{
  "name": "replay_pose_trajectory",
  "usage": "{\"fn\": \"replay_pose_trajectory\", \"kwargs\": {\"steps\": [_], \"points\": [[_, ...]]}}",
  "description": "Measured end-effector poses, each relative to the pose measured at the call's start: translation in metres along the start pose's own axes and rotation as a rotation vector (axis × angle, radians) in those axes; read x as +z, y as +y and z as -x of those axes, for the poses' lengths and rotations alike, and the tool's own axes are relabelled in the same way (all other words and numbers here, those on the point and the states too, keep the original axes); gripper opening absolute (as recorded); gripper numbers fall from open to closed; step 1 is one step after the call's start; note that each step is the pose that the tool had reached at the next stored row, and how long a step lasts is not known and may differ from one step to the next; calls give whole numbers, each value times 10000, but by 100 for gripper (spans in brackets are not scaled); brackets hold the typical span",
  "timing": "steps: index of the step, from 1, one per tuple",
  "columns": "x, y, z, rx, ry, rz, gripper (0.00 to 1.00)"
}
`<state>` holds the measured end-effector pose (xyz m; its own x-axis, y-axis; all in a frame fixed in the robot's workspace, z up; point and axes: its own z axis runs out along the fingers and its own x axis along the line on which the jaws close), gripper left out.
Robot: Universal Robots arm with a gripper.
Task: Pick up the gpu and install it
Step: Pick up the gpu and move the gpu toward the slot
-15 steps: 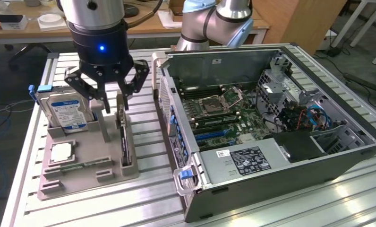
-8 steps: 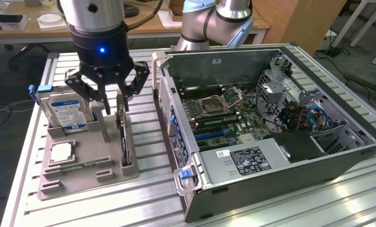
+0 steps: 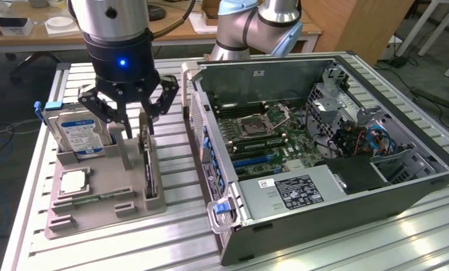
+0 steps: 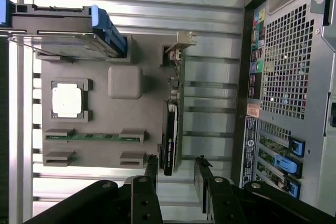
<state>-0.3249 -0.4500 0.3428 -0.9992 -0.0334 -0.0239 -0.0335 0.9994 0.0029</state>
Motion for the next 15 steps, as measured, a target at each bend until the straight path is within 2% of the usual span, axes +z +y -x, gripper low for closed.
{"fn": "replay_pose_trajectory", "kwargs": {"steps": [15], "points": [[53,-19,-2,-1,1,-1,41]]}}
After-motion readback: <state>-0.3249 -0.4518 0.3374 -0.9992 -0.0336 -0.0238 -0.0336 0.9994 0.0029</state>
